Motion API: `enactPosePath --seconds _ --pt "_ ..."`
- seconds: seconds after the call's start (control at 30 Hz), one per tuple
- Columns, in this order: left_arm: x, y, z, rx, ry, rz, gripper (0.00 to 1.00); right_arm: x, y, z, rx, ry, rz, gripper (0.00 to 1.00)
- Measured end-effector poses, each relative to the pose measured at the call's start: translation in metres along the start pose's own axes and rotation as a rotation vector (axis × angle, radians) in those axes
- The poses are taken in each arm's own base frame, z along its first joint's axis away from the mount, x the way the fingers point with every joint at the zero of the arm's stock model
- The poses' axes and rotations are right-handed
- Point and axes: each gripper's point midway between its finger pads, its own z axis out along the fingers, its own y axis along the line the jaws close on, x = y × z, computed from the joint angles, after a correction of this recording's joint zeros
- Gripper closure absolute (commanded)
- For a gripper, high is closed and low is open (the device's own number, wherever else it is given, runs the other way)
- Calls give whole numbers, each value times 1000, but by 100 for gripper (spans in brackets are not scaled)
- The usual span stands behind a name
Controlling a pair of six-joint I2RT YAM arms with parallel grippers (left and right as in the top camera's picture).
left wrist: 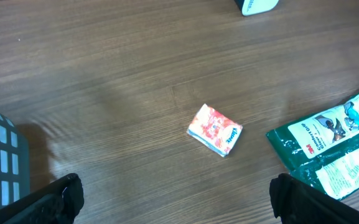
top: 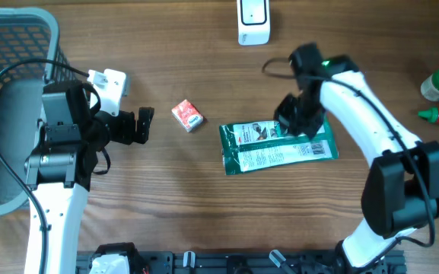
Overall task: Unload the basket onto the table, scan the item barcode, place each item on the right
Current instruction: 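Grasp the packet's left end with the right gripper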
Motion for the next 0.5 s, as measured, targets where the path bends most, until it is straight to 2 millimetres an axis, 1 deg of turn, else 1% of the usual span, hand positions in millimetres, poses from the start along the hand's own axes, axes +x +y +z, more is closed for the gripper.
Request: enactPosePath --seconds 0.07,0.1,0.13,0.2,0.27,0.4,0.5 --pt "0 0 0 0 0 0 0 11 -4 12 31 20 -38 96" --pt "0 0 0 0 0 0 0 17 -3 21 36 20 -65 95" --pt "0 0 0 0 0 0 0 22 1 30 33 15 -98 95" --pt "0 0 0 0 0 0 0 30 5 39 33 13 -133 95" --pt "0 0 0 0 0 0 0 39 14 52 16 1 -177 95" --pt "0 0 0 0 0 0 0 57 17 69 26 4 -173 96" --pt "0 0 0 0 0 0 0 70 15 80 40 7 -121 96"
